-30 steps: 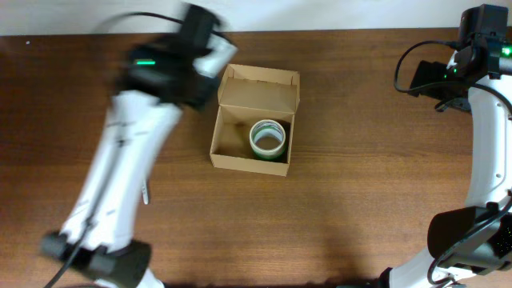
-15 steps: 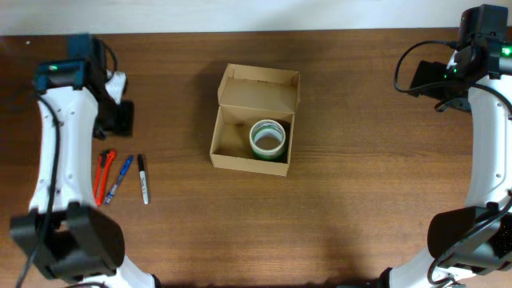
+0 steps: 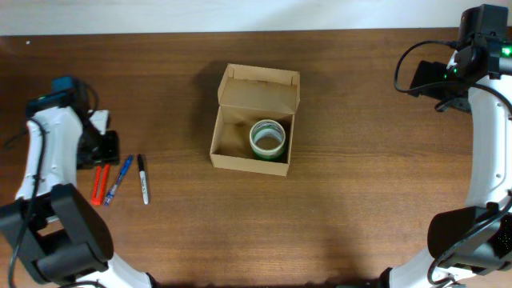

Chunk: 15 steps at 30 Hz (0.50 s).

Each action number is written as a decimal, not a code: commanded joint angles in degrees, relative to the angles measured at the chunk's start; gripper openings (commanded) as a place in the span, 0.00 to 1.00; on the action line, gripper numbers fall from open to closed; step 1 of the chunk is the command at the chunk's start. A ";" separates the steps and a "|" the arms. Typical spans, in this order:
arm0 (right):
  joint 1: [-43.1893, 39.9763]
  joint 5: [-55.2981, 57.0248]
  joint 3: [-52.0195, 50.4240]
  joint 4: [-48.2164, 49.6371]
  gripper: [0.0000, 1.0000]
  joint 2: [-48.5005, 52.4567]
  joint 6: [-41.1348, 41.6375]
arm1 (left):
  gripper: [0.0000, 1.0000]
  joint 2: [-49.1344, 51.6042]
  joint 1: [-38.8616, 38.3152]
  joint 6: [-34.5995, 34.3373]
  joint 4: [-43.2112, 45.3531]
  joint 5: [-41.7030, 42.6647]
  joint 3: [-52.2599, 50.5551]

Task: Pack container
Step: 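Withdraw the left gripper from the box toward the red box cutter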

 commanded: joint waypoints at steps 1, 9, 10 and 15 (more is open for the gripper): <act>-0.02 -0.09 0.96 0.02 0.99 -1.14 -0.15 | 0.54 0.70 3.98 2.25 0.74 4.98 -0.26; -0.02 -0.09 0.96 0.02 0.99 -1.14 -0.15 | 0.55 3.56 6.84 6.40 2.93 5.86 -0.26; -0.02 -0.09 0.96 0.02 0.99 -1.14 -0.15 | 0.55 3.93 6.84 6.88 3.32 5.68 -0.26; -0.02 -0.09 0.96 0.02 0.99 -1.14 -0.15 | 0.56 6.29 6.75 9.14 5.97 4.96 -0.26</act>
